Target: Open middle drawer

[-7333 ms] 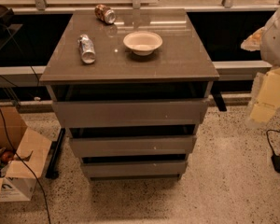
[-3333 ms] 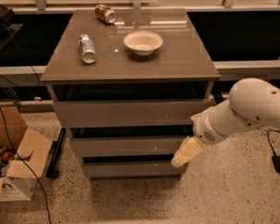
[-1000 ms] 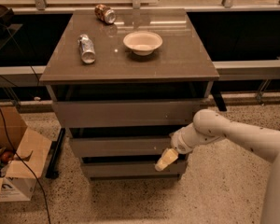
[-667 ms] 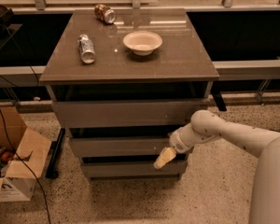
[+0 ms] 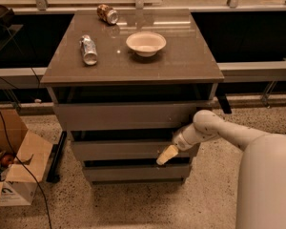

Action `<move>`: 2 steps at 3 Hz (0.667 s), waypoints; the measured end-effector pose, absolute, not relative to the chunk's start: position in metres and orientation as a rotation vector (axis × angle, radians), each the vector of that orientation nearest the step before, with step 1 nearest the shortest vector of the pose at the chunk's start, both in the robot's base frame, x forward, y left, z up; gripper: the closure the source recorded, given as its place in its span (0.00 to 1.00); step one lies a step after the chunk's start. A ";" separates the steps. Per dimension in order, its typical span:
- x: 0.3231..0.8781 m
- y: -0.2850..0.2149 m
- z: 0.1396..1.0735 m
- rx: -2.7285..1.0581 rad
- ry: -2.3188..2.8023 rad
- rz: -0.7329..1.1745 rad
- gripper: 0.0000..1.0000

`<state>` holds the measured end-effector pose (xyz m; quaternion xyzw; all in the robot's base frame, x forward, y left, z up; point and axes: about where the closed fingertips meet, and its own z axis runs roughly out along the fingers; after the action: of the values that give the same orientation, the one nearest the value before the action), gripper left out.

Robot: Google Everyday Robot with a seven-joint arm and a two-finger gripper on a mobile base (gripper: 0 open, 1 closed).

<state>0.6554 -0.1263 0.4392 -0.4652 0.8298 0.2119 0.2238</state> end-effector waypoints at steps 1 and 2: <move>0.638 -0.123 0.428 -1.328 2.339 0.622 0.27; 0.638 -0.123 0.432 -1.328 2.339 0.622 0.50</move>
Offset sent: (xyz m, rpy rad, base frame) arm -0.1174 0.0113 -0.0158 -0.1063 0.2266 0.1173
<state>0.6385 -0.1228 0.4317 -0.4722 0.8320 0.2213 0.1892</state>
